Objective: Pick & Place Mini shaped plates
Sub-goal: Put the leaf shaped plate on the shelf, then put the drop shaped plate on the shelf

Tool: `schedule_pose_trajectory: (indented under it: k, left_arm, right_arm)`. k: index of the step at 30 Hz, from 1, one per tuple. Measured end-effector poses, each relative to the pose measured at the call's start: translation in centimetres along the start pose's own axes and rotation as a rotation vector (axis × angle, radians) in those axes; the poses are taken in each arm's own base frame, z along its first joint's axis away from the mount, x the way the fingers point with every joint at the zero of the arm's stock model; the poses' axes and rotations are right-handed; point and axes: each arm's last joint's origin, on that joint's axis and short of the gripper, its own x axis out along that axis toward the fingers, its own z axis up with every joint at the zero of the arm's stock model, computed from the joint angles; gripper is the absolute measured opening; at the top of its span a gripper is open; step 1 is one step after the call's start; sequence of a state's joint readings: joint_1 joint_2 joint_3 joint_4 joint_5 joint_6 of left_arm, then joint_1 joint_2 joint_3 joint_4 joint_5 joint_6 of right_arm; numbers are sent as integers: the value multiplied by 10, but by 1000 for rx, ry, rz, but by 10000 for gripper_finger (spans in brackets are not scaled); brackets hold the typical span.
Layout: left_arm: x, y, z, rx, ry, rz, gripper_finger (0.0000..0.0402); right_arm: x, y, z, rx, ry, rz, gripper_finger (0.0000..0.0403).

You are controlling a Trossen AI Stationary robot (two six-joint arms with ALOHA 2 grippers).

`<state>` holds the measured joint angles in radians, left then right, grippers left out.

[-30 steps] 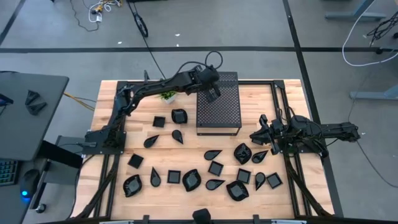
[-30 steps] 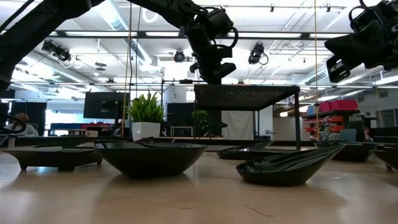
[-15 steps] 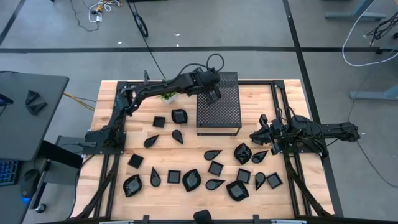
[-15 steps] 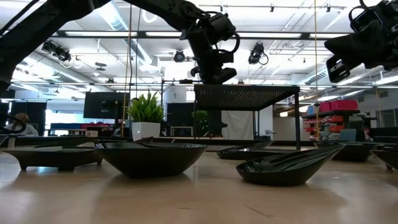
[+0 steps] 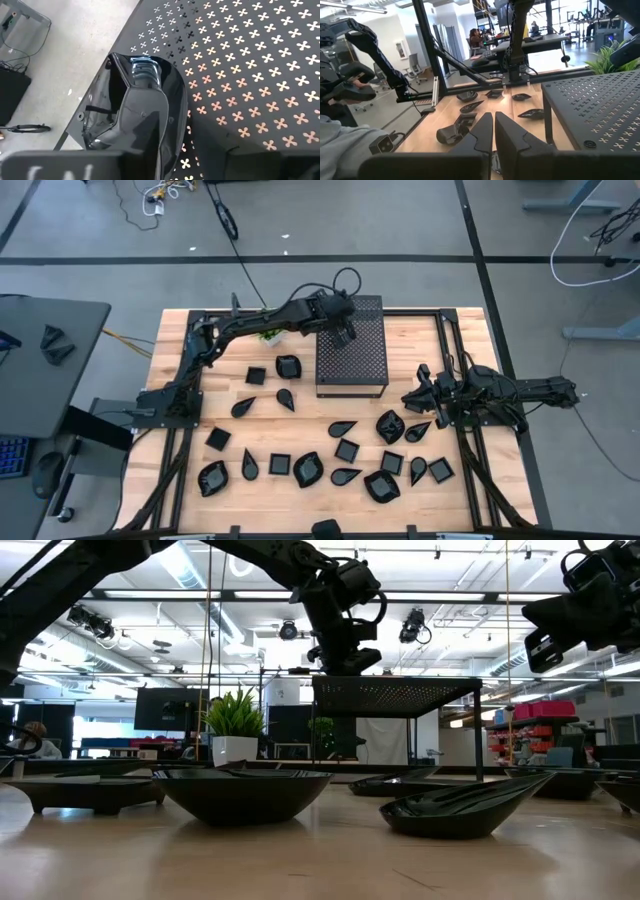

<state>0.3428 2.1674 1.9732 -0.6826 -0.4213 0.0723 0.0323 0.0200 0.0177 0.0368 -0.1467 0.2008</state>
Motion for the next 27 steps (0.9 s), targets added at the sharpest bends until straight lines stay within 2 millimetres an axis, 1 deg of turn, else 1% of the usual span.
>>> schedule_pose_trajectory:
  k: [3, 7, 10, 12, 15, 17, 19, 21, 27]
  left_arm:
    - [-8, -1, 2, 3, -13, -23, 149]
    - [-31, 3, 8, -2, -52, -93, 176]
    - [-52, 8, 9, 5, -55, -150, 188]
    - [-70, 13, 8, 16, -43, -180, 192]
    - [-98, 19, 3, 58, -12, -219, 191]
    - [-112, 19, -1, 70, -13, -243, 188]
    - [-125, 18, -12, 81, -25, -279, 184]
    - [-136, 16, -24, 73, -100, -304, 180]
    - [-161, 3, -79, 22, -342, -377, 177]
  right_arm:
    - [0, 0, 0, 0, 0, 0, 25]
    - [0, 0, 0, 0, 0, 0, 25]
    - [0, 0, 0, 0, 1, 0, 25]
    - [0, 0, 0, 0, 0, 0, 25]
    - [0, 0, 0, 0, 0, 0, 25]
    - [0, 0, 0, 0, 0, 0, 25]
    - [0, 0, 0, 0, 1, 0, 25]
    - [0, 0, 0, 0, 0, 0, 25]
    - [0, 0, 0, 0, 0, 0, 25]
